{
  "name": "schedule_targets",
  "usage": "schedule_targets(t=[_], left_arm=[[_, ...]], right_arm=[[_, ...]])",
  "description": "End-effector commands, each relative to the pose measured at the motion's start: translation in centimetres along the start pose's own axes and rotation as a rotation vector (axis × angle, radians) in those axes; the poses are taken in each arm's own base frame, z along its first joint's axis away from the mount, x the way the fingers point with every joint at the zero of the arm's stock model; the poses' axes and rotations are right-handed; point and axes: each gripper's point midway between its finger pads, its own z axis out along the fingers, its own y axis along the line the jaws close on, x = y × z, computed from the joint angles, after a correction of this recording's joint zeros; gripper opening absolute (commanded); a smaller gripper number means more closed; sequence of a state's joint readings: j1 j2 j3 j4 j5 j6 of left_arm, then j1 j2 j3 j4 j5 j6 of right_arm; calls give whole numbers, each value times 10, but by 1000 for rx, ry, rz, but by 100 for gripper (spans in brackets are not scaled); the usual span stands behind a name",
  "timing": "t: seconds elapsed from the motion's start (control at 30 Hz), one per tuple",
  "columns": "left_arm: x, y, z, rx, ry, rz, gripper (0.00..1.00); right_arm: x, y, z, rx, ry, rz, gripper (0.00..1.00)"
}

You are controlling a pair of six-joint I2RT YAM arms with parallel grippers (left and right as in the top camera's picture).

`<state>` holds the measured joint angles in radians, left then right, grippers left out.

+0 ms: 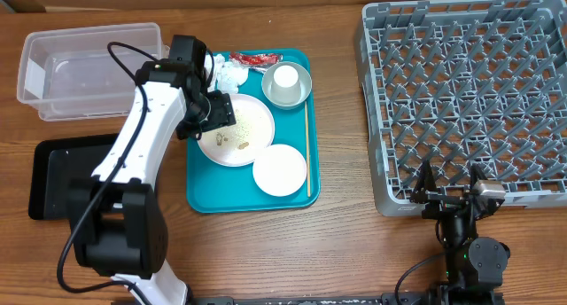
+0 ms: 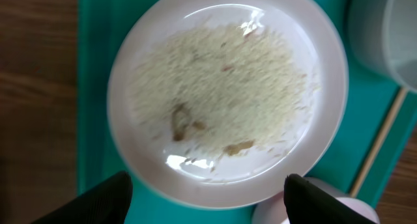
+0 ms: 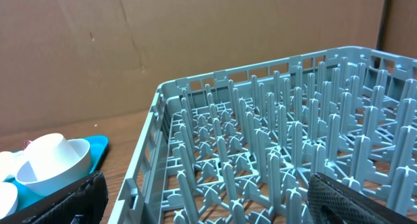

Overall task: Sort waste into correct bins and load items into the dishwasher
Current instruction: 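Move the left gripper back over the rice-covered white plate, then grasp the rim of the white plate with the left gripper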

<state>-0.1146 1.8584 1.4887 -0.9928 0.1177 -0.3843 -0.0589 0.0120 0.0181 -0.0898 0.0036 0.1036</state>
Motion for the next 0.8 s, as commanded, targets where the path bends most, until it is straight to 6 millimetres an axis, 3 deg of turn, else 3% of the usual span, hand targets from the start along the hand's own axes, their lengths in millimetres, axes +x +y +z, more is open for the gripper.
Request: schedule_targets(t=[0.0,0.2,0.37,0.57,0.77], left_arm=[[1,-32,9,152,26,37,74],[-10,-64,7,174,-62,99,75],[-6,-89,4,115,-105,166,80],[-10,-112,-4,59,-161,230,79],[2,-113,37,33,-67,202,75]], right_arm=[[2,0,0,-4,-4,0,100],[2,0,0,-4,-4,0,100],[2,0,0,-4,-4,0,100],[2,0,0,-4,-4,0,100],[2,0,0,-4,-4,0,100]])
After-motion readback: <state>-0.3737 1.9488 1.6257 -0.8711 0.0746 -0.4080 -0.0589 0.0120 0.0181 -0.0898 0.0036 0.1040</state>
